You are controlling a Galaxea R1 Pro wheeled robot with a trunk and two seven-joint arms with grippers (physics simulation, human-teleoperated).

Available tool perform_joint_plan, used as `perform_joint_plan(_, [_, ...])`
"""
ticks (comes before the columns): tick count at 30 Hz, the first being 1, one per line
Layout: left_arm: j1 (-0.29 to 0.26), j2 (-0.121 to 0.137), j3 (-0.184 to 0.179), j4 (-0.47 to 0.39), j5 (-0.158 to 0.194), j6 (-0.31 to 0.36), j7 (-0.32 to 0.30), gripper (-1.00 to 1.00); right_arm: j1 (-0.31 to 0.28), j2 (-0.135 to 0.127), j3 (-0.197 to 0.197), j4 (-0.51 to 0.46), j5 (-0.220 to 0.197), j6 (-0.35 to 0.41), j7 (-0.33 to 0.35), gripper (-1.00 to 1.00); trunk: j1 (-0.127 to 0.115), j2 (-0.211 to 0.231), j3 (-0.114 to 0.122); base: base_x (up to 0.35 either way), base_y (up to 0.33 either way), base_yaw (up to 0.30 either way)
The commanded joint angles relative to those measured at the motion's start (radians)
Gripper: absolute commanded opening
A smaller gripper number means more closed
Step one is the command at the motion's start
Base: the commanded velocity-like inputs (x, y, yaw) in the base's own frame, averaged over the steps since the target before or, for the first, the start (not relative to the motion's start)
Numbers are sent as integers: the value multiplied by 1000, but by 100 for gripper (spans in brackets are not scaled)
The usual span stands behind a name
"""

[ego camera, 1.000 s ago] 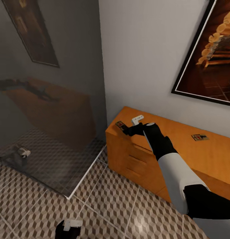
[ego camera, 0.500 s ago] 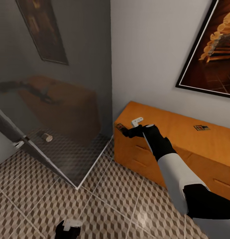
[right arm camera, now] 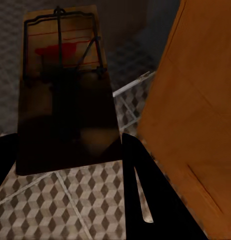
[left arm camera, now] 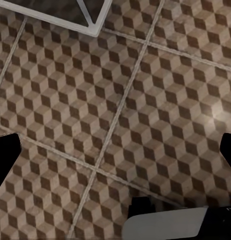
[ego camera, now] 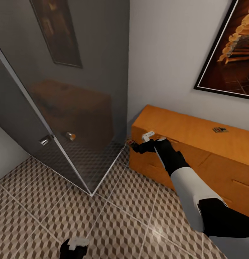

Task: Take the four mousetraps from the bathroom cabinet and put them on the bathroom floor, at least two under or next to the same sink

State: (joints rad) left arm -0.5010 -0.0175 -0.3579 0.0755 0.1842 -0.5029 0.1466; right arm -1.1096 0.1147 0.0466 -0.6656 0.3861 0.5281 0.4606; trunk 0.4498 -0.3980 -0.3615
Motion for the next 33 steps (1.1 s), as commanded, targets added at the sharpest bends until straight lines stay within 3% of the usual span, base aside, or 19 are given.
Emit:
perform_joint_plan(1, [-2, -1, -9, 4, 8, -6, 2, 100, 0, -1, -1, 24, 7, -19, 5, -100, 0, -2, -2, -121, 94, 0])
perform_joint_plan(8, [-1, -1, -9, 4, 8, -6, 2, 100, 0, -7, -4, 245, 11, -233, -9, -100, 0, -2, -2, -42, 33, 0])
perform_joint_plan(16, [-1, -1, -9, 4, 8, -6, 2, 100, 4, -65, -3, 593, 9, -569, -79, -100, 0, -2, -2, -3, 3, 0])
perform_joint_plan(19, [-1, -1, -9, 4, 8, -6, 2, 100, 77, -95, -3, 630, 8, -663, -98, -100, 0, -2, -2, 0, 0, 0])
perform_joint_plan(21, [-1, -1, -9, 4, 8, -6, 2, 100, 166, -120, -3, 640, 8, -720, -105, -100, 0, -2, -2, 0, 0, 0])
perform_joint_plan(26, [-1, -1, -9, 4, 8, -6, 1, 100, 256, -174, -4, 647, 6, -835, -108, -100, 0, -2, -2, 0, 0, 0])
perform_joint_plan(33, [-1, -1, -9, 4, 8, -6, 2, 100, 418, -217, -5, 649, 4, -974, -109, -100, 0, -2, -2, 0, 0, 0])
